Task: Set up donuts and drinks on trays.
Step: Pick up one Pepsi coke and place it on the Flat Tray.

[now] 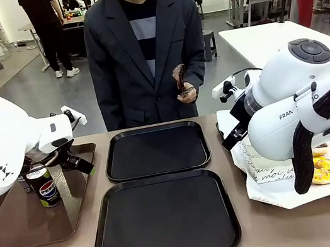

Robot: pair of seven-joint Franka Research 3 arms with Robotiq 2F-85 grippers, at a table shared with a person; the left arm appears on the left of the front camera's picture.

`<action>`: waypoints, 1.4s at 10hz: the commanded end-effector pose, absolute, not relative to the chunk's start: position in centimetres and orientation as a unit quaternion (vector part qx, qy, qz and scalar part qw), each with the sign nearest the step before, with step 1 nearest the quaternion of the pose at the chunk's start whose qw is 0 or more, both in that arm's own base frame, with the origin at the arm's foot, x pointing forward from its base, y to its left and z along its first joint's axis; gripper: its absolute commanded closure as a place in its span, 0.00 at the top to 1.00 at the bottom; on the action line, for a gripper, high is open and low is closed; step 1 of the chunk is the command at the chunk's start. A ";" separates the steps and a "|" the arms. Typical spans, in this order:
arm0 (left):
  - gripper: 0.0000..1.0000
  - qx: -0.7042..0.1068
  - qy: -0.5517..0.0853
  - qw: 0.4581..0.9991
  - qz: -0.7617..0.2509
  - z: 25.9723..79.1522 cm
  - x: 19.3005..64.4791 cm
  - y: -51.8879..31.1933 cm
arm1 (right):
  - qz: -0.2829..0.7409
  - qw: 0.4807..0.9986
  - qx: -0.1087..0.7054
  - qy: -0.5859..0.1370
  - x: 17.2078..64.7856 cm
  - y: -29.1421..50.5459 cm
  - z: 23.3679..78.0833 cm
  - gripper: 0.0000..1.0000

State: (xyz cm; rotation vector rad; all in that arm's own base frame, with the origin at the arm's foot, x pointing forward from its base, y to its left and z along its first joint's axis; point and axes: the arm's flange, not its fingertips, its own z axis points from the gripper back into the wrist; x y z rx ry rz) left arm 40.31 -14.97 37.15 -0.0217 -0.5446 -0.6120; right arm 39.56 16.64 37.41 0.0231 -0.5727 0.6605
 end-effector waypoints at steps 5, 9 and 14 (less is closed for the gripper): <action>1.00 -0.024 -0.204 0.917 -0.341 43.7 27.5 -9.9 | 0.328 0.922 0.019 -0.204 24.6 12.0 42.2 1.00; 1.00 -0.030 -0.184 0.923 -0.337 49.0 32.3 -12.0 | 0.341 0.923 0.002 -0.179 31.1 14.9 48.2 1.00; 1.00 -0.200 -0.197 0.932 -0.228 50.2 32.7 -8.6 | 0.227 0.939 0.170 -0.196 31.2 9.6 48.8 1.00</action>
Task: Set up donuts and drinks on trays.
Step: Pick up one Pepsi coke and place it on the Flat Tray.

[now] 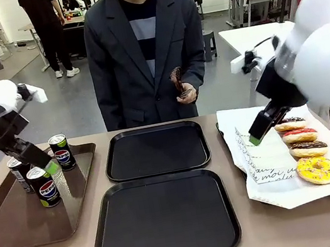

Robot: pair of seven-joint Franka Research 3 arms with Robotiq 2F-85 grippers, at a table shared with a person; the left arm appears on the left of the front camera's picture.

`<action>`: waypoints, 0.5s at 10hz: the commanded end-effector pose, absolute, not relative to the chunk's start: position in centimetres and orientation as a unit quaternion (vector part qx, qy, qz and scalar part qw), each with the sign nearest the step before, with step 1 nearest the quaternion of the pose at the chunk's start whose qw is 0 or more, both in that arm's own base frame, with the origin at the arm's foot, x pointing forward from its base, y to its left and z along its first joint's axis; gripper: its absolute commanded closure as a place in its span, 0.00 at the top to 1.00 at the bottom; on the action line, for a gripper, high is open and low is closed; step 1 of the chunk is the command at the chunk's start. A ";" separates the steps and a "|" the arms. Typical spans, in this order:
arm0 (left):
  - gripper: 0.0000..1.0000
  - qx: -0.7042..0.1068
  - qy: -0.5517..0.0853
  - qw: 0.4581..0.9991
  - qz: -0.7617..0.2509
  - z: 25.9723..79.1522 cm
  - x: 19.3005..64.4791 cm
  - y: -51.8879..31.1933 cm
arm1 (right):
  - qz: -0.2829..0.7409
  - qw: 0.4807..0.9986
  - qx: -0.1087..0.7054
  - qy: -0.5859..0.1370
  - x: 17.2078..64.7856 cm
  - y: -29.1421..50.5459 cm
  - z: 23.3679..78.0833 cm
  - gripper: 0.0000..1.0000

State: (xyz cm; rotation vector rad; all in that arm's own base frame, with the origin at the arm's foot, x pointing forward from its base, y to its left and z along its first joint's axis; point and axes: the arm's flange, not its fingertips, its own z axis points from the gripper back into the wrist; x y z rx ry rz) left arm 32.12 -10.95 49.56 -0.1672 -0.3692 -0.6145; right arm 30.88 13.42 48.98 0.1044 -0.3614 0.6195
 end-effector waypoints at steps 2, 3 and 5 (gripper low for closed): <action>1.00 -0.382 -0.181 0.899 -0.109 50.4 33.9 -3.0 | 0.115 0.906 0.341 -0.223 32.1 1.8 46.5 1.00; 1.00 -0.412 -0.175 0.891 -0.072 50.3 34.4 -0.9 | 0.076 0.894 0.379 -0.226 32.1 -0.9 45.4 1.00; 1.00 -0.456 -0.151 0.877 -0.012 49.2 34.5 3.2 | 0.035 0.869 0.443 -0.219 31.3 -5.1 44.1 1.00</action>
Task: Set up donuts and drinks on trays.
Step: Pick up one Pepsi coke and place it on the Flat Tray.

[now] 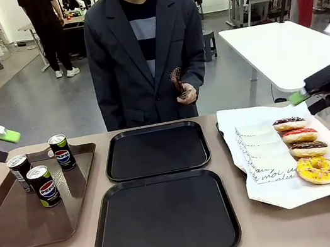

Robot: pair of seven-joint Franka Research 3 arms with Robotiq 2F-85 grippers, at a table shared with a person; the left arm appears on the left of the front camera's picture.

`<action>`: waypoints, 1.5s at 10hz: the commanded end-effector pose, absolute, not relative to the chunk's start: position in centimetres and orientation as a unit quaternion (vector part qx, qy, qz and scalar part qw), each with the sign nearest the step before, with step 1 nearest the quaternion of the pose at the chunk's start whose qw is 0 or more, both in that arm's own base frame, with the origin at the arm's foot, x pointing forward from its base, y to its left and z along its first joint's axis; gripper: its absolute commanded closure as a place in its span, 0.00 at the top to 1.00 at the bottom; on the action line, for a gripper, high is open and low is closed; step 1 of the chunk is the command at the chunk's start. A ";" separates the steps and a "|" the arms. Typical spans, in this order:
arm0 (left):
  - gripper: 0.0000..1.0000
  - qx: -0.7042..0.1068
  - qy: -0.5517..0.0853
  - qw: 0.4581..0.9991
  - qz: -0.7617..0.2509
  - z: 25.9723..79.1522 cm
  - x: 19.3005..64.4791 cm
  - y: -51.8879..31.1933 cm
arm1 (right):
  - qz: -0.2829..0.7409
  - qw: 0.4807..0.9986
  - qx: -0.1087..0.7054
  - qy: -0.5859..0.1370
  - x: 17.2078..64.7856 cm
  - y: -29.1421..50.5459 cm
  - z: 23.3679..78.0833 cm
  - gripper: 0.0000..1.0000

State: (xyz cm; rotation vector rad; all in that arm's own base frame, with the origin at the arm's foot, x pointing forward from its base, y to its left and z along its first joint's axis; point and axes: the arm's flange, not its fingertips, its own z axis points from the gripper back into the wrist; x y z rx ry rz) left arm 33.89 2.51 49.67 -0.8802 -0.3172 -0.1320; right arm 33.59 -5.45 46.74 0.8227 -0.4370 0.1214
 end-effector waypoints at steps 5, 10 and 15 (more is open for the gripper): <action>1.00 -0.501 -0.172 0.844 0.081 49.4 32.0 13.3 | -0.004 0.854 0.473 -0.215 26.3 -13.9 43.8 1.00; 1.00 -0.499 -0.181 0.838 0.124 49.3 28.9 17.6 | -0.039 0.851 0.481 -0.207 23.1 -19.2 43.0 1.00; 1.00 -0.500 -0.164 0.833 0.172 47.1 25.6 21.5 | -0.066 0.845 0.478 -0.228 21.1 -21.0 43.8 1.00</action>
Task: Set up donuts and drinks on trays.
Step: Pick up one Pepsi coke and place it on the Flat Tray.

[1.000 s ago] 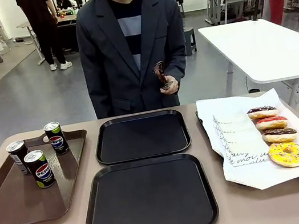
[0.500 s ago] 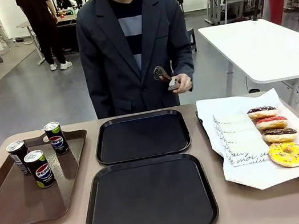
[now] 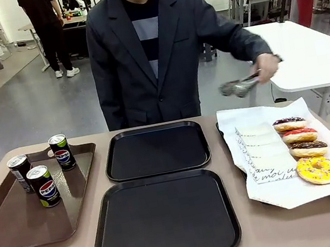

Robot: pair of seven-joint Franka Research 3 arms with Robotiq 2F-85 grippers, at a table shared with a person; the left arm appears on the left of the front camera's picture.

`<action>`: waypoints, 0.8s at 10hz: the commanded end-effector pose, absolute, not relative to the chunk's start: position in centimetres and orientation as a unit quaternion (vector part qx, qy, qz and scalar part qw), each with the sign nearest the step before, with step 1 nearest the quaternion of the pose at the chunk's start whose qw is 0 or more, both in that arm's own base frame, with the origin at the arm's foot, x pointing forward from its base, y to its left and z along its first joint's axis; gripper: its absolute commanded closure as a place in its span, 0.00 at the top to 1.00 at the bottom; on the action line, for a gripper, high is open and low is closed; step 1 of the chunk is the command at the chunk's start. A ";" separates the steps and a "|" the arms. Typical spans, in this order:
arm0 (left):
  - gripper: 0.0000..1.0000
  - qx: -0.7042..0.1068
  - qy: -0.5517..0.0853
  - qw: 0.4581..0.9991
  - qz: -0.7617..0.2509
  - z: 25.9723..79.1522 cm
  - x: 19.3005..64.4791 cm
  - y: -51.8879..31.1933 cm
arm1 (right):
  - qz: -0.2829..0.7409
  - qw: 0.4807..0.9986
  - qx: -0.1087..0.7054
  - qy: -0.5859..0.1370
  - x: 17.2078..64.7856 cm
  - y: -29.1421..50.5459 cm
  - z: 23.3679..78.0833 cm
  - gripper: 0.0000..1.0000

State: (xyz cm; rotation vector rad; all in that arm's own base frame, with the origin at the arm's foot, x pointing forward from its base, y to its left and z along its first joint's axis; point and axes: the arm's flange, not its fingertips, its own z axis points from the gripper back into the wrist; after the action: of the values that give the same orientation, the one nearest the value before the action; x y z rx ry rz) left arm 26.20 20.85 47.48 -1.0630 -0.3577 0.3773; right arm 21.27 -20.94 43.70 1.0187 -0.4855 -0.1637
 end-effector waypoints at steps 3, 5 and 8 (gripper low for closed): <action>1.00 -0.501 -0.169 0.830 0.178 47.5 26.2 20.8 | -0.077 0.842 0.482 -0.230 21.3 -20.9 43.7 1.00; 1.00 -0.501 -0.169 0.830 0.178 47.5 26.2 20.8 | -0.077 0.842 0.482 -0.230 21.3 -20.9 43.7 1.00; 1.00 -0.501 -0.169 0.830 0.178 47.5 26.2 20.8 | -0.077 0.842 0.482 -0.230 21.3 -20.9 43.7 1.00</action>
State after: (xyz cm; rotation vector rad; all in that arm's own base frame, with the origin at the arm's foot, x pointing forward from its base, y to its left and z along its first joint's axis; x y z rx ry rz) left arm 26.14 20.76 47.42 -1.0609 -0.3485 0.3760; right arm 21.38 -20.81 43.88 1.0071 -0.4829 -0.1644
